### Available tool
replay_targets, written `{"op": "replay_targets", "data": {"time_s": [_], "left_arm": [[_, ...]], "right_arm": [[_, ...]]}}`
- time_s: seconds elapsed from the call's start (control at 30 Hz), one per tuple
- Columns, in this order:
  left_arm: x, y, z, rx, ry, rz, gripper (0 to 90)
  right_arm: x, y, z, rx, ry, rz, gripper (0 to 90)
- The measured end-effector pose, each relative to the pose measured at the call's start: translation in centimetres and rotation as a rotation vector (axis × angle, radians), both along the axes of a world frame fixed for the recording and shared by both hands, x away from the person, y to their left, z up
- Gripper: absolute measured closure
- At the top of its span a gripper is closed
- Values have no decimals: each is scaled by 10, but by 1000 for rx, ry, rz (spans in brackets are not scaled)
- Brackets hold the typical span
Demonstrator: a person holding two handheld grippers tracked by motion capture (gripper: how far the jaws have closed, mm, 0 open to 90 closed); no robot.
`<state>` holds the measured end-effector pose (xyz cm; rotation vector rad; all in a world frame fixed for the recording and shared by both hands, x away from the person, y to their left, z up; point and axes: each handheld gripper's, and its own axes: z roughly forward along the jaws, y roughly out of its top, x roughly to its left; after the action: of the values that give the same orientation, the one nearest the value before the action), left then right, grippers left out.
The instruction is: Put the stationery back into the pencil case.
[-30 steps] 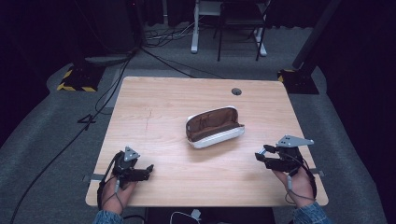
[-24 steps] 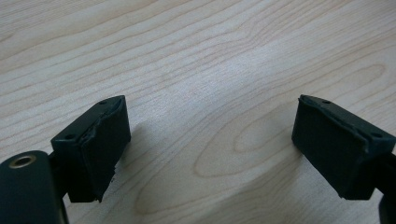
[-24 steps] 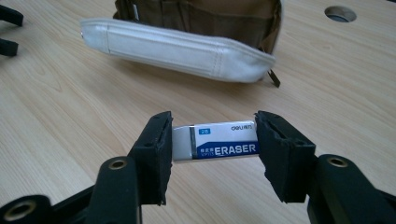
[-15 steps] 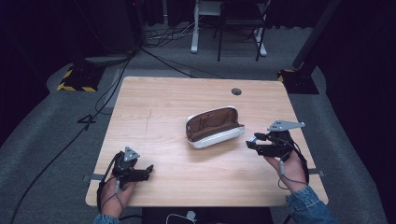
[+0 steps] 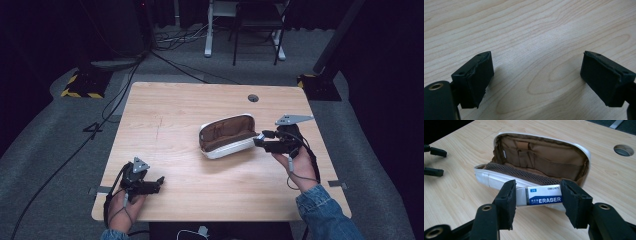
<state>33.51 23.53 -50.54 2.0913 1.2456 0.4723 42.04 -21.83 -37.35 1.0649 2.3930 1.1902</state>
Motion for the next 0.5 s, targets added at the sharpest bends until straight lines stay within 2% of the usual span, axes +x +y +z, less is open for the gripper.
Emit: {"op": "replay_targets", "data": {"time_s": [0.2, 0.43, 0.5], "left_arm": [[1, -1, 0, -10, 5, 12, 118], [2, 0, 0, -2, -1, 9, 118], [2, 0, 0, -2, -1, 9, 118]], "right_arm": [[13, 19, 2, -27, -10, 6, 475], [28, 34, 1, -10, 9, -6, 475], [31, 38, -1, -6, -1, -1, 475]]}}
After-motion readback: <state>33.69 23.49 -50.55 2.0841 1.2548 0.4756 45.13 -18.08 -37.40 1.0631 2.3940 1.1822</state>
